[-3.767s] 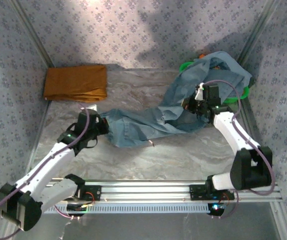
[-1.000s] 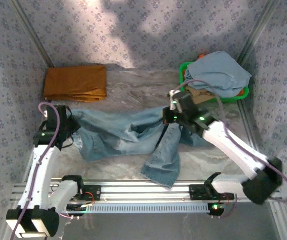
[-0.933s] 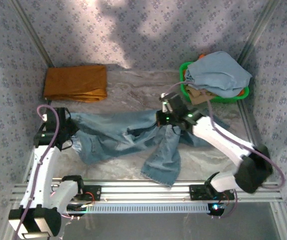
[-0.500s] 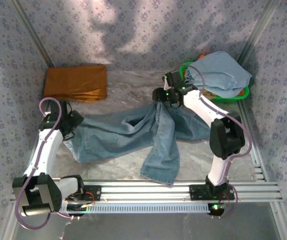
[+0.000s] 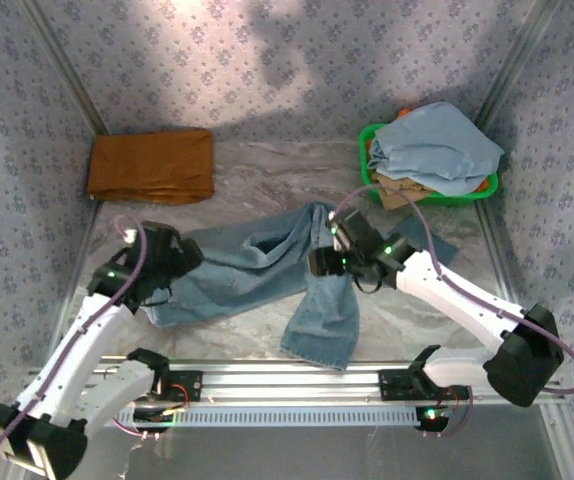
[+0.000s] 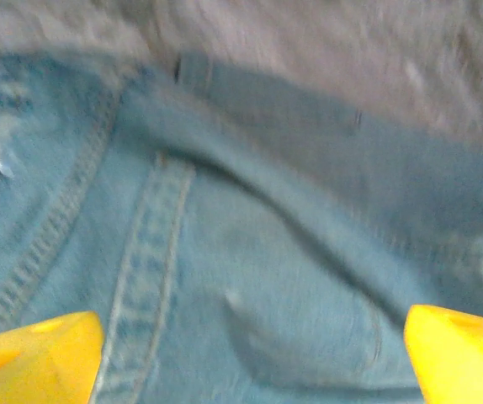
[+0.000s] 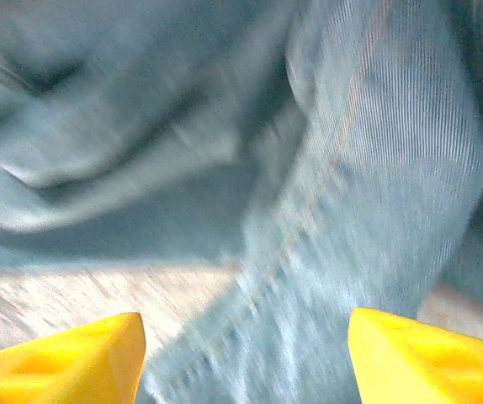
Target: Fold and stack the trousers
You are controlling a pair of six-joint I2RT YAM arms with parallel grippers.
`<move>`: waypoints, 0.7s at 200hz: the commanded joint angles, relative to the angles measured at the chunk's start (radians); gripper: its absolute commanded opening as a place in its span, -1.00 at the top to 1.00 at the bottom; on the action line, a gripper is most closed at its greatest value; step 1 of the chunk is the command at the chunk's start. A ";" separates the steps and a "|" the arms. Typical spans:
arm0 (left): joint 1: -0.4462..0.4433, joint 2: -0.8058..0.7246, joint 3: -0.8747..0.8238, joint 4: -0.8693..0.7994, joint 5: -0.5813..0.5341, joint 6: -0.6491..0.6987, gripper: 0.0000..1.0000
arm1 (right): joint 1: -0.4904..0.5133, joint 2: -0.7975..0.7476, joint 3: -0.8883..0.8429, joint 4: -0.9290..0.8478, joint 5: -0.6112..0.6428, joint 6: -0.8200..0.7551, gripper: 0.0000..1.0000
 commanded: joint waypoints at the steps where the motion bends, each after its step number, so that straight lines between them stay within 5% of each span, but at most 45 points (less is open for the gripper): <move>1: -0.125 -0.002 -0.062 -0.114 -0.113 -0.149 -0.81 | 0.076 -0.017 -0.085 -0.026 0.025 0.108 -0.33; 53: -0.396 0.077 -0.189 -0.101 -0.183 -0.367 -0.70 | 0.179 0.088 -0.165 0.109 -0.004 0.197 -0.23; 110: -0.418 0.119 -0.369 0.093 -0.138 -0.429 -0.75 | 0.177 0.217 -0.201 0.178 -0.018 0.175 -0.24; 140: -0.418 0.121 -0.373 0.116 -0.197 -0.427 -0.64 | 0.178 0.256 -0.208 0.192 -0.022 0.173 -0.06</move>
